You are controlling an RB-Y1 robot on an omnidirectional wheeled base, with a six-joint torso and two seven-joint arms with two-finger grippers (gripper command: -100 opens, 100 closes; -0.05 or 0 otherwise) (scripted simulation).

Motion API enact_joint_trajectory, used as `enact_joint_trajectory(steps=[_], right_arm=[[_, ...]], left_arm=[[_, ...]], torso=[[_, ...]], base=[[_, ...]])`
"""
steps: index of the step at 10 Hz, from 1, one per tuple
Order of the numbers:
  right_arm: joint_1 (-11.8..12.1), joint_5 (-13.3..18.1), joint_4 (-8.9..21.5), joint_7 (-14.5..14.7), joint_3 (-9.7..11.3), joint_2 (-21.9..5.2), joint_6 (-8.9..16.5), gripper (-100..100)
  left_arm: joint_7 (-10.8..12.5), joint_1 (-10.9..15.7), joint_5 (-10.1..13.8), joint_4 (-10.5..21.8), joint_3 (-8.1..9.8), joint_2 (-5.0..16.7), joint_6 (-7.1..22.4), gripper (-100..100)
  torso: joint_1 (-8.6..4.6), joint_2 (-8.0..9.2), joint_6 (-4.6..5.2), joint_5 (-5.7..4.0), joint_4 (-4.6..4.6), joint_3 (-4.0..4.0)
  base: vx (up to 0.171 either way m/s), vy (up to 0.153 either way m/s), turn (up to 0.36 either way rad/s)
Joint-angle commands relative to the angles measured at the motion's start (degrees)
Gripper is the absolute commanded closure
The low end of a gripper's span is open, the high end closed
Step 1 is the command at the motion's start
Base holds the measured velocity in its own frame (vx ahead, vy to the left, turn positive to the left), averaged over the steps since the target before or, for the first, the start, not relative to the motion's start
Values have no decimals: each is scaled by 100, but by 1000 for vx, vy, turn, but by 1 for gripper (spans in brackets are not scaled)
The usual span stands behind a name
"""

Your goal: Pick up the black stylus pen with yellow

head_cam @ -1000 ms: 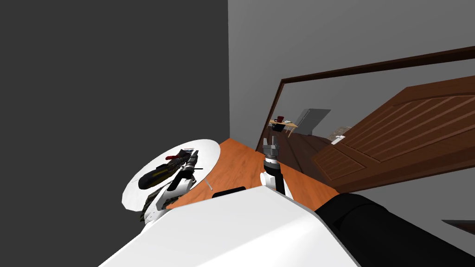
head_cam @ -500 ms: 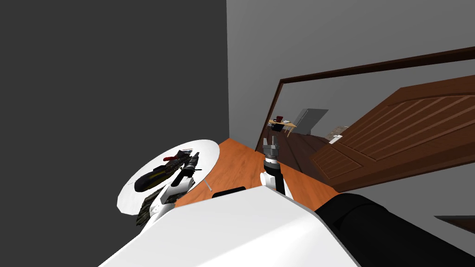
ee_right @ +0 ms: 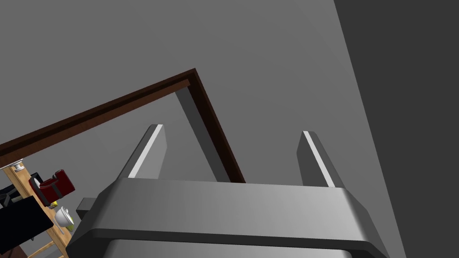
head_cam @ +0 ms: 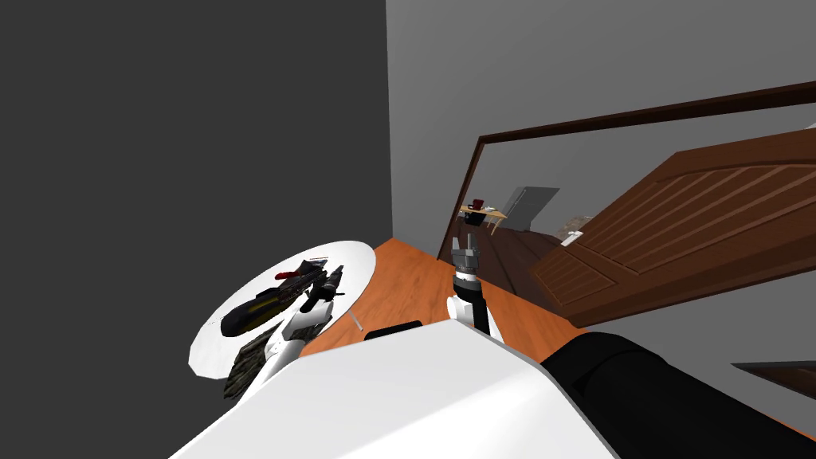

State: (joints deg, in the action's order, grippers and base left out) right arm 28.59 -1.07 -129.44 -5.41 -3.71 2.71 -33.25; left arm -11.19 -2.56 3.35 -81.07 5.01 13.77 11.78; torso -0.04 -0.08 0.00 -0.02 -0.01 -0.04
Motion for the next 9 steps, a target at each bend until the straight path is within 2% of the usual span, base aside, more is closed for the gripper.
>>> enact_joint_trajectory(steps=[1,2,3,4,5,6,7,8,9], right_arm=[[0,0,0,0,0,0,0,0],[0,0,0,0,0,0,0,0],[0,0,0,0,0,0,0,0],[0,0,0,0,0,0,0,0],[0,0,0,0,0,0,0,0],[0,0,0,0,0,0,0,0],[0,0,0,0,0,0,0,0],[0,0,0,0,0,0,0,0],[0,0,0,0,0,0,0,0]], left_arm=[[3,140,32,286,4,61,94,-100],[3,140,32,390,4,61,94,-100],[-12,331,52,619,17,109,316,-100],[-12,331,52,750,17,109,316,-100],[-28,521,71,914,29,157,536,-100],[-28,521,71,1098,29,157,536,-100],[-28,521,71,1108,29,157,536,-100],[-44,708,90,1304,42,205,756,-100],[-44,708,90,1461,42,205,756,-100]], torso=[[0,0,0,0,0,0],[1,1,-2,0,-1,0],[4,4,-2,1,0,2],[2,3,-1,1,0,1],[1,3,-2,1,0,1],[1,0,-1,0,0,0],[1,1,-2,1,-1,0],[3,4,-3,1,0,2],[2,3,-1,0,0,2]], base=[[14,-10,-22],[6,-3,4],[12,-6,-27],[14,-7,-22],[17,-11,-40],[18,-8,-23],[8,-3,4],[11,-6,-30],[14,-5,-25]])
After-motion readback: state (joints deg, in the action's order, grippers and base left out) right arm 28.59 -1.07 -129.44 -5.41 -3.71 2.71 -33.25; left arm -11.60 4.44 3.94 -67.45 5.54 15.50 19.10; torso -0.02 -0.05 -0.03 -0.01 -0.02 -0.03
